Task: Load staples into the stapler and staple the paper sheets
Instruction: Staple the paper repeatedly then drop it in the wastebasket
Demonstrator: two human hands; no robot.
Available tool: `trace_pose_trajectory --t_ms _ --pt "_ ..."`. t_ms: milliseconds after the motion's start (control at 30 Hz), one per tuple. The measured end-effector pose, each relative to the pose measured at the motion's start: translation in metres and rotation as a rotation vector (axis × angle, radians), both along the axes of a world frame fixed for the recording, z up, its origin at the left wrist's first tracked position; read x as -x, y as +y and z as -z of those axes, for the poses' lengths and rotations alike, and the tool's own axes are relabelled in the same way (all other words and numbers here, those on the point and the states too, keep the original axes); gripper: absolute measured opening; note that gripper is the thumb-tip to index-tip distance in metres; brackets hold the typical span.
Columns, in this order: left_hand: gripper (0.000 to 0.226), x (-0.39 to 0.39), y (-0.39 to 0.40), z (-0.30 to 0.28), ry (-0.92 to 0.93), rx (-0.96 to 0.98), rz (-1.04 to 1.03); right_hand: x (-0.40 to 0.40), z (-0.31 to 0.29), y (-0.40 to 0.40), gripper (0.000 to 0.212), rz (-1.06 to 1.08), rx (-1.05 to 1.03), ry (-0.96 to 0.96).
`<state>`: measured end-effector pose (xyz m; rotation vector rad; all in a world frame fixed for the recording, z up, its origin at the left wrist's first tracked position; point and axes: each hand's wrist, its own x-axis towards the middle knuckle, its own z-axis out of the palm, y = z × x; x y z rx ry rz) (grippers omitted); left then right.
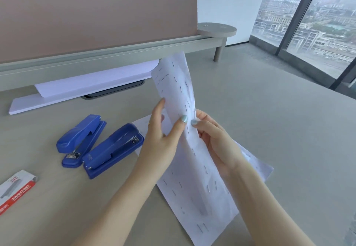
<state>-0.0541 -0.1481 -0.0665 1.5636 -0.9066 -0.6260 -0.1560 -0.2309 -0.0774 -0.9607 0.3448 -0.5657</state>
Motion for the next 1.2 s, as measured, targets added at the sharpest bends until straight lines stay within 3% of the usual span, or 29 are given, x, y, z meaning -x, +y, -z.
trace_pose_trajectory --t_ms 233,367,500,600,700,767,833,900,1000,1067,1133,1200 --pt "0.060 0.001 -0.001 0.000 0.238 0.003 0.072 -0.001 -0.005 -0.008 0.033 -0.065 0.011 -0.107" --pt "0.058 -0.001 0.002 0.000 0.250 0.003 0.068 -0.001 -0.003 -0.010 0.040 -0.047 0.008 -0.106" --pt "0.044 0.006 0.007 -0.014 0.139 0.012 0.174 0.002 -0.008 -0.009 0.035 0.030 0.022 -0.137" --pt "0.067 0.019 0.013 -0.027 0.059 -0.035 0.365 0.008 -0.016 -0.005 0.032 0.145 0.072 -0.130" --pt "0.084 0.034 0.018 -0.034 -0.014 -0.080 0.376 0.020 -0.028 0.005 0.029 0.174 0.155 -0.072" --pt "0.076 0.044 0.017 -0.036 0.007 -0.025 0.319 0.034 -0.038 0.013 0.029 0.171 0.244 -0.018" --pt "0.047 0.051 0.010 -0.037 0.105 0.033 0.296 0.052 -0.049 0.019 0.035 0.185 0.309 0.019" --pt "0.035 0.060 -0.001 -0.040 0.151 0.050 0.296 0.078 -0.058 0.019 0.031 0.339 0.393 0.054" --pt "0.027 0.083 -0.018 -0.052 0.139 0.092 0.361 0.131 -0.066 0.009 0.018 0.790 0.474 0.195" --pt "0.028 0.103 -0.031 -0.059 0.188 0.131 0.444 0.178 -0.058 -0.002 0.027 1.018 0.474 0.353" --pt "0.030 0.124 -0.045 -0.064 0.254 0.150 0.547 0.225 -0.047 -0.007 0.035 1.035 0.340 0.475" --pt "0.029 0.147 -0.059 -0.067 0.318 0.139 0.666 0.264 -0.038 -0.001 0.036 0.887 0.083 0.462"
